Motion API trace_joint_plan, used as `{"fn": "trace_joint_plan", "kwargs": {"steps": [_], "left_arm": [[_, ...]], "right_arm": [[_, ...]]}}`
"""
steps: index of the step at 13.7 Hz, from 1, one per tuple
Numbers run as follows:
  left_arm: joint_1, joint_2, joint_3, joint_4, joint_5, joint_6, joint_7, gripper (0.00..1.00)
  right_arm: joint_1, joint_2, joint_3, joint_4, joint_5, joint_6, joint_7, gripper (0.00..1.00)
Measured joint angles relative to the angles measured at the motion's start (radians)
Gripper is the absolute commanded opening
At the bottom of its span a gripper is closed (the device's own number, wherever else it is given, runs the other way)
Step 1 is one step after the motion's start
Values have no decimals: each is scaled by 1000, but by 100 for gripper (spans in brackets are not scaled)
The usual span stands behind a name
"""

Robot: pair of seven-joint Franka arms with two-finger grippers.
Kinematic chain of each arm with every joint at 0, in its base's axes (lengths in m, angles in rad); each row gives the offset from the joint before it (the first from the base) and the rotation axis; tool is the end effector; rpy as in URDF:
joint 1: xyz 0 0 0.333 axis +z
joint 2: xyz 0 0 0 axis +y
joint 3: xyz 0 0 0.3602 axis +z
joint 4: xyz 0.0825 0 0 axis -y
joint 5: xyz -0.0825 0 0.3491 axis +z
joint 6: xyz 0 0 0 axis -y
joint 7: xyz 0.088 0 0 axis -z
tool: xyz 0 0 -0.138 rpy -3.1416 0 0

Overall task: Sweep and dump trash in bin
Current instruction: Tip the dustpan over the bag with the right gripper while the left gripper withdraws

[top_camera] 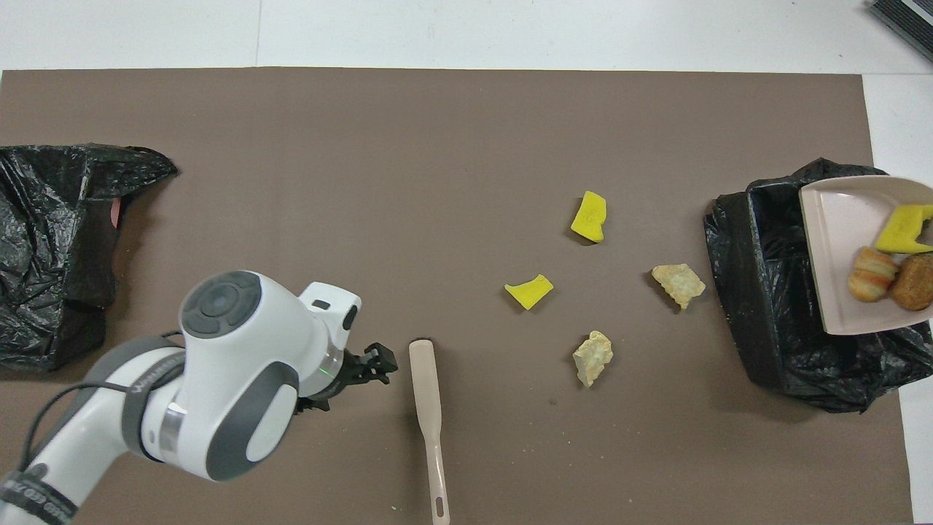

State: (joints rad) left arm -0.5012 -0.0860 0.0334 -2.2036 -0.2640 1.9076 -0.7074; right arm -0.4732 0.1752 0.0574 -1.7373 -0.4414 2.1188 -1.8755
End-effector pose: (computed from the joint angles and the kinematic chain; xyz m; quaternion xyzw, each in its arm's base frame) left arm 0.3912 -0.2269 0.4376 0.9719 0.1735 -0.1533 0.0425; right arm 0.5512 -0.2797 0.5234 0.6619 0.7173 -0.1340 0.1715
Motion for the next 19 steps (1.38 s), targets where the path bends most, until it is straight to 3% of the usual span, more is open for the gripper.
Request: {"fn": "trace_joint_plan", "kwargs": {"steps": [2, 7, 12, 14, 17, 19], "left_arm": [[63, -4, 1, 85, 42, -62, 29, 100], [219, -1, 2, 214, 151, -90, 325, 100], [415, 48, 4, 346, 182, -89, 735, 100], [463, 74, 4, 423, 183, -124, 766, 100], [495, 103, 4, 557, 183, -281, 769, 100], [495, 103, 0, 592, 184, -331, 766, 100]], "right_arm": [[-10, -37, -1, -91, -86, 105, 4, 0], [58, -100, 11, -194, -354, 123, 138, 0], [124, -168, 14, -210, -491, 12, 212, 0], [151, -216, 20, -210, -546, -53, 212, 0], [192, -268, 27, -210, -595, -126, 212, 0], [192, -289, 27, -211, -603, -138, 212, 0]]}}
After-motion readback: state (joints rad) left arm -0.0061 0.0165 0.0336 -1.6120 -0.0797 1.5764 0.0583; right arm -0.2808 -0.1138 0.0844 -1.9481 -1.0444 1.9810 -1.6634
